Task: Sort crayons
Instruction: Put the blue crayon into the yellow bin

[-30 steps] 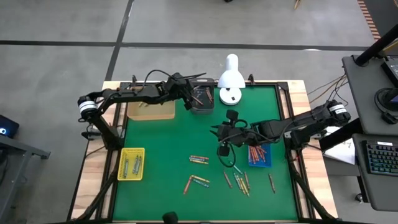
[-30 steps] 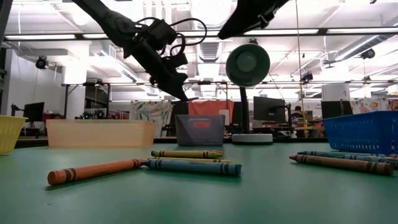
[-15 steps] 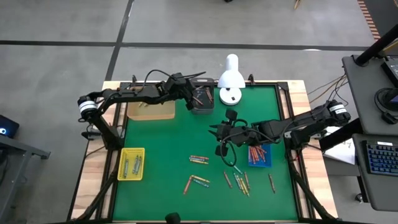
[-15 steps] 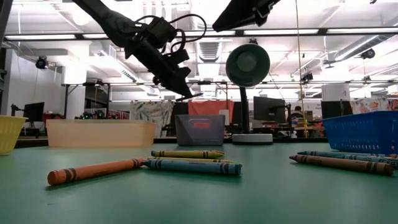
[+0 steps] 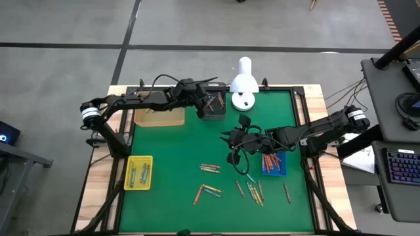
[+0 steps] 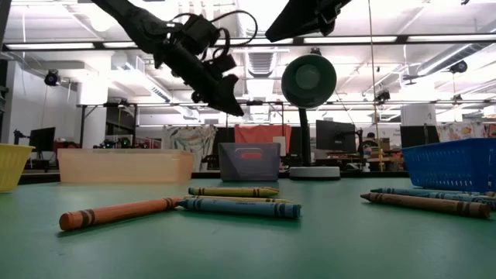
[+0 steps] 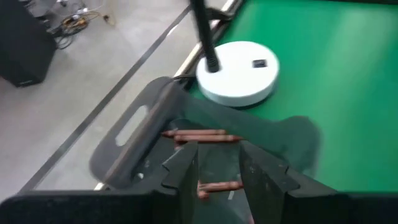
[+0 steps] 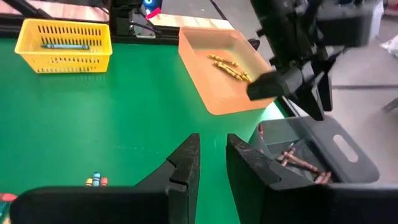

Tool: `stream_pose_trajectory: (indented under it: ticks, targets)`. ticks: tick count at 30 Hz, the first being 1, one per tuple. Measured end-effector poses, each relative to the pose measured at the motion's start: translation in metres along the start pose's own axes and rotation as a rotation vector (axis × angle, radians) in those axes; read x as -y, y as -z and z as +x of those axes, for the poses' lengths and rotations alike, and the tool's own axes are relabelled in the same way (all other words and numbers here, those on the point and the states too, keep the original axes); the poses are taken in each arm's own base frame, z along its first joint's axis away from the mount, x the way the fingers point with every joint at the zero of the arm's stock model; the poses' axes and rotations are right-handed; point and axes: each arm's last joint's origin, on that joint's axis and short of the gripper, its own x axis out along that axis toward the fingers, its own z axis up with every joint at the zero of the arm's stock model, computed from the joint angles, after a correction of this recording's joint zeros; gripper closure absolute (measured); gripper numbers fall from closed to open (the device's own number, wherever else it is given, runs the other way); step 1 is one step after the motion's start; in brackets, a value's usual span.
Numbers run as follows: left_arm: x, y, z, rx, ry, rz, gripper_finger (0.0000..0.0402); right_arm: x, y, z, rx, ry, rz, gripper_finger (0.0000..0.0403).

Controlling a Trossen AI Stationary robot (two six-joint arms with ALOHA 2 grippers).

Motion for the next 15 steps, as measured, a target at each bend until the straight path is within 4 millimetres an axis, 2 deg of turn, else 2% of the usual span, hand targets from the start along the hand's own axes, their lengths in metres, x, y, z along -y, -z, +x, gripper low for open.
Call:
stream_pose_trajectory:
  ticks: [6, 11, 15]
  targets:
    - [0.023, -0.010, -0.023, 0.013, 0.066, 0.016, 0.0303, 0.000, -0.003, -0.002, -0.023, -0.018, 0.153, 0.0335]
    - [0.052, -0.015, -0.048, 0.040, 0.147, 0.032, 0.0303, -0.003, -0.003, -0.004, -0.079, -0.138, 0.325, 0.0335]
    - [0.080, -0.004, -0.069, 0.060, 0.229, 0.040, 0.0303, -0.006, -0.001, -0.005, -0.135, -0.230, 0.414, 0.0335]
